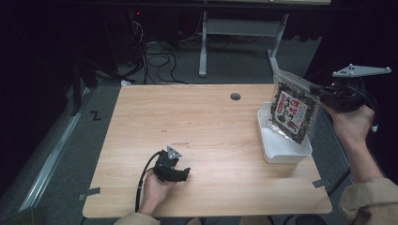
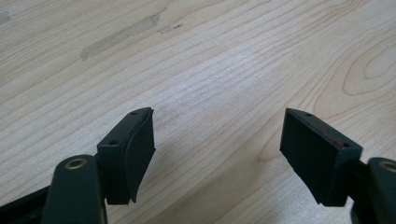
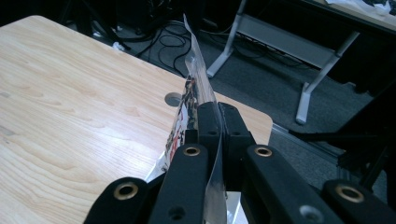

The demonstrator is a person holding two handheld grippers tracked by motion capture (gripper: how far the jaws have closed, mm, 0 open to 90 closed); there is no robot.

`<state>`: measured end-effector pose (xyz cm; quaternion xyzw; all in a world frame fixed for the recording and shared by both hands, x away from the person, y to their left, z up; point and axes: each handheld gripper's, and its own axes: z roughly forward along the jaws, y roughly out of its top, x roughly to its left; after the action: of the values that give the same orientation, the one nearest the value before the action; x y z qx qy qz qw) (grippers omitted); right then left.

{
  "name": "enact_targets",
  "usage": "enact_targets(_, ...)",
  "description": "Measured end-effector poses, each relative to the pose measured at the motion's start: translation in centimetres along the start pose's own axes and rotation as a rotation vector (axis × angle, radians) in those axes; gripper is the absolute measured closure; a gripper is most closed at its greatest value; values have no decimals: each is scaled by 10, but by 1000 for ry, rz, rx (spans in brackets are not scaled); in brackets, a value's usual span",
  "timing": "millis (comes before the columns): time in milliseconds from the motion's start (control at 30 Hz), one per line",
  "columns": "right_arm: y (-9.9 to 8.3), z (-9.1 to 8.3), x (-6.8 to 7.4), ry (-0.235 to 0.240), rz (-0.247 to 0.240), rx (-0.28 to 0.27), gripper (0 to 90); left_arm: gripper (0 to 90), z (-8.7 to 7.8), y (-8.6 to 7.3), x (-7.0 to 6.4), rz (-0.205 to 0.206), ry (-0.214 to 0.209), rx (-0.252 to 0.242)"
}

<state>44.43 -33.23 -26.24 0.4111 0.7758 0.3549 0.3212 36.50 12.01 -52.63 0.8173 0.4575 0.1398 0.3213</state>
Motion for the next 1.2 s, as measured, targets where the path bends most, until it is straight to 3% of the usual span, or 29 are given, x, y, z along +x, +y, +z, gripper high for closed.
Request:
enact_targets(333,-6,1,-6,-28,35,-1,900,268,0,0,1,-6,3,-5)
enact_targets(767,-10,14,-4,-47,14,12,900,268,0,0,-1,3,7,-5)
enact_targets(1200,-28,31,2,-50,14,22,899,268,-2,1,-2,13,12,-7)
